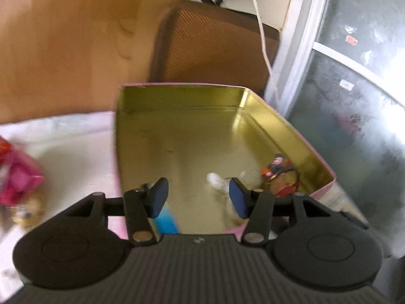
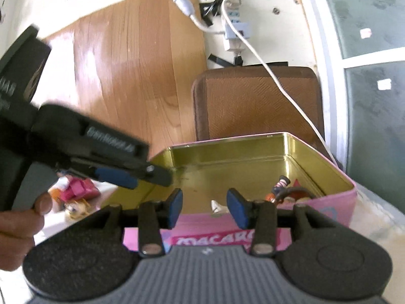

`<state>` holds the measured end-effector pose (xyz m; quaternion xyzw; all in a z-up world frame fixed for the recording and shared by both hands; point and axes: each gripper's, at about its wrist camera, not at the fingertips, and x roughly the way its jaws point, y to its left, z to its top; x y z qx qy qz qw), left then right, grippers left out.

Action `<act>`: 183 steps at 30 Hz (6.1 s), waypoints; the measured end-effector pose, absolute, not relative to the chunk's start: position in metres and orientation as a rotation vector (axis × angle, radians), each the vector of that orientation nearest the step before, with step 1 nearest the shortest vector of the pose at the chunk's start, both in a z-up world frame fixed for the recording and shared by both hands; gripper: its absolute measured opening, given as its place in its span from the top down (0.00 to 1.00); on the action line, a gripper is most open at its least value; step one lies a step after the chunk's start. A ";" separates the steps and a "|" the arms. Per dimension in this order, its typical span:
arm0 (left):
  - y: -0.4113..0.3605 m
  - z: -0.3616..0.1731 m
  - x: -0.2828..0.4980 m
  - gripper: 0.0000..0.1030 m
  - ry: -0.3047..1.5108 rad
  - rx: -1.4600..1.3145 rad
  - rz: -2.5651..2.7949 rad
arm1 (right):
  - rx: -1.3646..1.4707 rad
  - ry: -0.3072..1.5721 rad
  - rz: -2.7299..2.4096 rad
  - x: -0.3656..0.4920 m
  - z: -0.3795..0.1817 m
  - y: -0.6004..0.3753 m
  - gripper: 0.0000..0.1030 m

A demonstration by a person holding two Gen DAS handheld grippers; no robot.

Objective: Organize rigid objects
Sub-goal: 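Carry the white clip into the pink tin and release it, then move the right tool to the white charger and grasp it, then carry the white charger into the pink tin and release it, then move the right tool to the white pill bottle and grasp it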

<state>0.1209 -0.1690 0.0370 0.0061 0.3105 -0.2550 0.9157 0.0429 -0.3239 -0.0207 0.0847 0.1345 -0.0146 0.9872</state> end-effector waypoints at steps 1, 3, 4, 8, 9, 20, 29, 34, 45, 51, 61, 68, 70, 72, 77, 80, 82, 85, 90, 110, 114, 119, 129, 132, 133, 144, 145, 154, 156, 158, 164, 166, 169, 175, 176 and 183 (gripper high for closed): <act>-0.166 0.038 0.115 0.46 0.630 0.024 -0.507 | 0.188 0.268 -0.025 0.040 -0.020 -0.324 0.61; -0.155 0.039 0.105 0.46 0.619 0.036 -0.476 | 0.220 0.264 -0.020 0.034 -0.016 -0.323 0.61; -0.149 0.039 0.099 0.46 0.612 0.039 -0.463 | 0.236 0.261 -0.022 0.030 -0.015 -0.322 0.61; -0.128 0.039 0.081 0.45 0.582 0.070 -0.419 | 0.303 0.261 -0.021 0.025 -0.008 -0.322 0.61; -0.124 0.039 0.077 0.45 0.573 0.077 -0.408 | 0.322 0.261 -0.019 0.023 -0.006 -0.321 0.60; -0.078 0.037 0.058 0.39 0.511 0.086 -0.327 | 0.335 0.275 0.022 0.016 0.005 -0.289 0.60; -0.043 0.027 0.054 0.39 0.513 0.056 -0.280 | 0.268 0.298 0.061 0.017 0.005 -0.251 0.59; -0.017 0.019 0.057 0.39 0.519 0.031 -0.255 | 0.236 0.326 0.083 0.022 0.001 -0.233 0.59; 0.090 -0.018 0.082 0.39 0.598 -0.153 -0.061 | 0.076 0.459 0.261 0.054 -0.020 -0.163 0.50; 0.110 -0.024 0.085 0.39 0.628 -0.281 -0.114 | -0.026 0.540 0.345 0.107 -0.029 -0.125 0.39; 0.112 -0.023 0.086 0.39 0.647 -0.334 -0.192 | -0.050 0.625 0.464 0.160 -0.042 -0.110 0.45; 0.078 -0.023 0.084 0.39 0.688 -0.296 -0.333 | -0.007 0.643 0.493 0.098 -0.040 -0.159 0.45; 0.062 -0.022 0.082 0.39 0.703 -0.276 -0.402 | 0.004 0.653 0.515 0.080 -0.040 -0.183 0.44; 0.041 -0.021 0.080 0.39 0.718 -0.256 -0.492 | 0.002 0.675 0.569 0.066 -0.039 -0.206 0.44; -0.015 -0.022 0.076 0.39 0.766 -0.182 -0.670 | -0.058 0.623 0.477 0.033 -0.033 -0.240 0.26; -0.034 -0.024 0.072 0.39 0.781 -0.134 -0.696 | -0.078 0.566 0.401 0.011 -0.029 -0.248 0.26; -0.041 -0.026 0.074 0.39 0.803 -0.122 -0.696 | -0.041 0.546 0.421 -0.002 -0.029 -0.247 0.25; -0.043 -0.028 0.075 0.39 0.825 -0.121 -0.692 | -0.033 0.530 0.449 -0.008 -0.036 -0.226 0.22; -0.048 -0.029 0.072 0.40 0.847 -0.123 -0.684 | -0.096 0.544 0.347 0.005 -0.051 -0.198 0.21; -0.067 -0.007 0.063 0.46 0.834 -0.108 -0.702 | -0.062 0.452 0.355 0.005 -0.046 -0.226 0.65; -0.085 0.032 0.078 0.46 0.723 -0.102 -0.741 | -0.047 0.329 0.305 0.016 -0.018 -0.245 0.65; -0.135 0.053 0.106 0.46 0.602 -0.024 -0.754 | -0.046 0.240 0.201 0.048 -0.006 -0.271 0.65; -0.192 0.014 0.167 0.46 0.660 -0.063 -0.766 | 0.069 0.368 0.077 0.122 -0.031 -0.324 0.67; -0.200 0.012 0.168 0.46 0.643 -0.032 -0.711 | 0.111 0.376 0.016 0.128 -0.036 -0.331 0.66; -0.200 0.014 0.165 0.46 0.630 -0.029 -0.706 | 0.127 0.367 0.009 0.124 -0.035 -0.331 0.66; -0.125 0.041 0.109 0.41 0.488 -0.089 -0.692 | 0.241 0.244 -0.001 0.073 -0.021 -0.306 0.63; -0.116 0.040 0.104 0.40 0.479 -0.084 -0.685 | 0.246 0.239 0.010 0.069 -0.020 -0.300 0.63; -0.025 0.005 0.081 0.40 0.508 -0.087 -0.481 | 0.185 0.292 0.160 0.056 -0.028 -0.233 0.61; -0.007 -0.003 0.080 0.40 0.523 -0.081 -0.424 | 0.164 0.315 0.191 0.056 -0.032 -0.216 0.61; 0.008 -0.011 0.079 0.40 0.529 -0.071 -0.375 | 0.141 0.337 0.220 0.056 -0.036 -0.201 0.61; 0.044 -0.021 0.080 0.40 0.526 -0.080 -0.284 | 0.084 0.367 0.261 0.056 -0.039 -0.170 0.58; 0.055 -0.023 0.082 0.40 0.524 -0.092 -0.257 | 0.075 0.373 0.264 0.057 -0.039 -0.164 0.58; 0.070 -0.029 0.086 0.40 0.536 -0.132 -0.237 | 0.060 0.390 0.264 0.060 -0.041 -0.156 0.57; 0.077 -0.038 0.089 0.40 0.556 -0.174 -0.247 | 0.042 0.426 0.274 0.070 -0.044 -0.143 0.57; 0.077 -0.039 0.089 0.40 0.559 -0.177 -0.249 | 0.037 0.431 0.276 0.071 -0.045 -0.140 0.57; 0.085 -0.042 0.092 0.39 0.580 -0.233 -0.263 | 0.036 0.484 0.296 0.083 -0.048 -0.126 0.57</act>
